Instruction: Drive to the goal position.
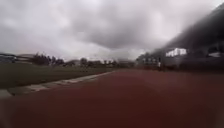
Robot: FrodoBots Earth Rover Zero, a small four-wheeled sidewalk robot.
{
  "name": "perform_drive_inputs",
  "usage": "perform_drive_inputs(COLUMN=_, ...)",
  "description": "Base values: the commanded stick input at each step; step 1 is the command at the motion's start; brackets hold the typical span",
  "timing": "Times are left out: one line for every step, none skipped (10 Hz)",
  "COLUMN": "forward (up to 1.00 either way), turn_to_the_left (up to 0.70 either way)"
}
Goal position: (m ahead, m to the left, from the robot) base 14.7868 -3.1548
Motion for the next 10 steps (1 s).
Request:
perform_drive_inputs(forward=0.5, turn_to_the_left=0.02)
perform_drive_inputs(forward=0.5, turn_to_the_left=0.02)
perform_drive_inputs(forward=0.5, turn_to_the_left=0.02)
perform_drive_inputs(forward=0.5, turn_to_the_left=0.02)
perform_drive_inputs(forward=0.5, turn_to_the_left=0.02)
perform_drive_inputs(forward=0.5, turn_to_the_left=0.02)
perform_drive_inputs(forward=0.5, turn_to_the_left=0.02)
perform_drive_inputs(forward=0.5, turn_to_the_left=-0.02)
perform_drive_inputs(forward=0.5, turn_to_the_left=-0.19)
perform_drive_inputs(forward=0.5, turn_to_the_left=-0.36)
